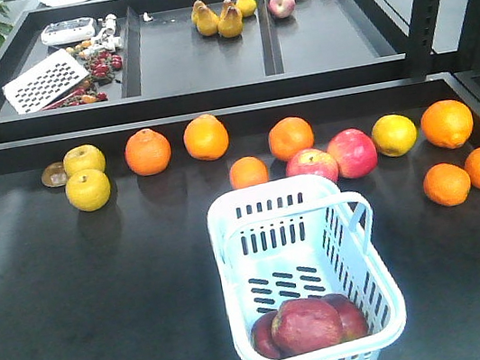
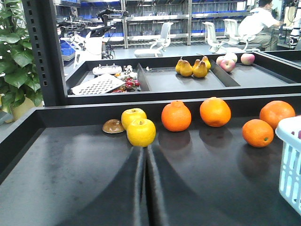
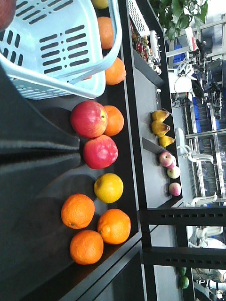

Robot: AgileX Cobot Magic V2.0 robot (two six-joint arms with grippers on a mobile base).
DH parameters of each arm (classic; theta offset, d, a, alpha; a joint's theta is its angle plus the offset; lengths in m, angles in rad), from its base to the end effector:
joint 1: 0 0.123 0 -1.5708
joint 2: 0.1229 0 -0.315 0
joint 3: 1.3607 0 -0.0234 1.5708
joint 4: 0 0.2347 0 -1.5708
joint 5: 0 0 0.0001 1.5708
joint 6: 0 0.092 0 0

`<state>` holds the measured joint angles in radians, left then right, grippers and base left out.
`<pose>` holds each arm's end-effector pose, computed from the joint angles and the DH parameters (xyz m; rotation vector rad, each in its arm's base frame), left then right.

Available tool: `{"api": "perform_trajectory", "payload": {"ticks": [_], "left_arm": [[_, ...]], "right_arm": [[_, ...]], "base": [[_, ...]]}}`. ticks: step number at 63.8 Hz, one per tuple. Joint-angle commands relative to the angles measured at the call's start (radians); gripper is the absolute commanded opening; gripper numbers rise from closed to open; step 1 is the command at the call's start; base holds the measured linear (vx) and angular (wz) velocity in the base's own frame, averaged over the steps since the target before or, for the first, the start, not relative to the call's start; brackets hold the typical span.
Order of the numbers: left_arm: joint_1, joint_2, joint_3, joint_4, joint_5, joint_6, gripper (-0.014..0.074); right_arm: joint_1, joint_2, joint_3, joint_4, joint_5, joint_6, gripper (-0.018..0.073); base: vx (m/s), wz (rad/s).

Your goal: Pick three apples into basket with both arms

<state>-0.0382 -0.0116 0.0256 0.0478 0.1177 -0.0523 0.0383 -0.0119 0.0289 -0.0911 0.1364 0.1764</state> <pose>0.0112 0.0001 0.1943 0.0226 1.6151 -0.0287 0.0112 -0.0007 0.1916 0.0486 1.6364 0.0852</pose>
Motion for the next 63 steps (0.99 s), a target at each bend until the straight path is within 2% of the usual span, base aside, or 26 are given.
{"api": "perform_trajectory", "payload": {"ticks": [1, 63], "left_arm": [[0.0, -0.016, 0.005, -0.008, -0.077, -0.008, -0.0006], [0.0, -0.016, 0.005, -0.008, -0.077, -0.006, -0.0006]], "right_arm": [[-0.007, -0.013, 0.012, -0.012, -0.071, -0.001, -0.0007], [-0.007, -0.013, 0.012, -0.012, -0.071, -0.001, -0.0007]], "base": [[0.0, 0.0], [0.0, 0.0]]}}
